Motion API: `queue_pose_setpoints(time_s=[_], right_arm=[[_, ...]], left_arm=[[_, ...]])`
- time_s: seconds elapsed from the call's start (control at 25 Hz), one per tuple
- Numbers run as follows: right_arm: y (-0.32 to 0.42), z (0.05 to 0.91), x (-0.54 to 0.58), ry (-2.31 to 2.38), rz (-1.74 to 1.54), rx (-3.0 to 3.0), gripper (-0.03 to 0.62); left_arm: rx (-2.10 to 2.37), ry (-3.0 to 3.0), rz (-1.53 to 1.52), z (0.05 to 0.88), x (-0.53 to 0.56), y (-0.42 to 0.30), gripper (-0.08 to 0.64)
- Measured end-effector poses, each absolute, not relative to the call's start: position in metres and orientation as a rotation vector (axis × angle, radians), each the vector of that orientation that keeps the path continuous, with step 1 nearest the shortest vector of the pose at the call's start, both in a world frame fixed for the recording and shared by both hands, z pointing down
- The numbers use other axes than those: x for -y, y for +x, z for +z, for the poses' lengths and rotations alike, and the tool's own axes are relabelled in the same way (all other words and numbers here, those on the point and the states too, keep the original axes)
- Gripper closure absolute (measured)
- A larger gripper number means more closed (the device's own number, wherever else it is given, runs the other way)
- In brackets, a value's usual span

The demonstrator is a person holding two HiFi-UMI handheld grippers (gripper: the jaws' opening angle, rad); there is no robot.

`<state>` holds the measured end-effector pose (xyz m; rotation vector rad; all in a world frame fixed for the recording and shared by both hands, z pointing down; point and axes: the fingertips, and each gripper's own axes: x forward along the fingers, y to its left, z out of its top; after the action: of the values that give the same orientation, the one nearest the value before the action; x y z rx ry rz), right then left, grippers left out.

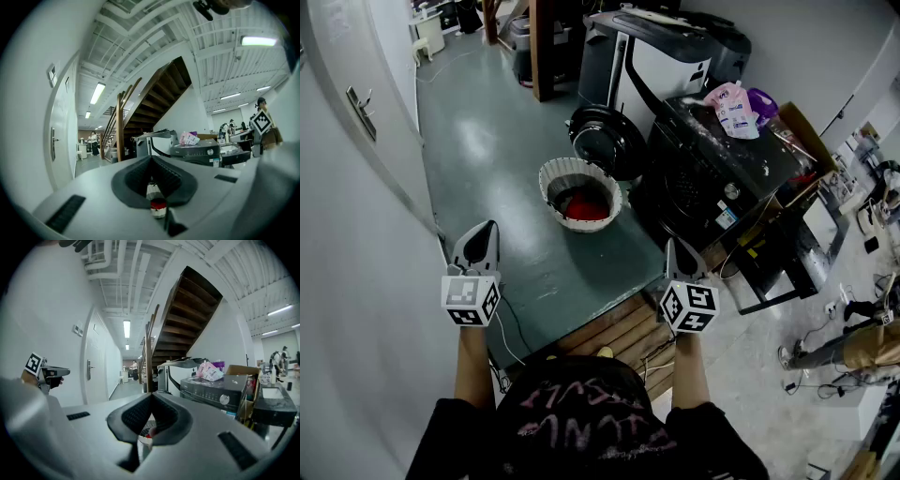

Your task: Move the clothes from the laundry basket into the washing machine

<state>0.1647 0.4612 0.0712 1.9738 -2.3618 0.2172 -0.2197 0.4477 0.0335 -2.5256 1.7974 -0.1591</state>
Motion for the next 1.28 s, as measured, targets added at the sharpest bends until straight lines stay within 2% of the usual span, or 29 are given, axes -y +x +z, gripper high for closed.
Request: queue_pose_setpoints(time_s=[1.28], right_arm=[[0.163,0.069,-0.462,2.024,0.214,2.378,0.578]], left_arm=[[-1.755,-2.577,-0.144,0.042,-0.448,-0.199,0.551]])
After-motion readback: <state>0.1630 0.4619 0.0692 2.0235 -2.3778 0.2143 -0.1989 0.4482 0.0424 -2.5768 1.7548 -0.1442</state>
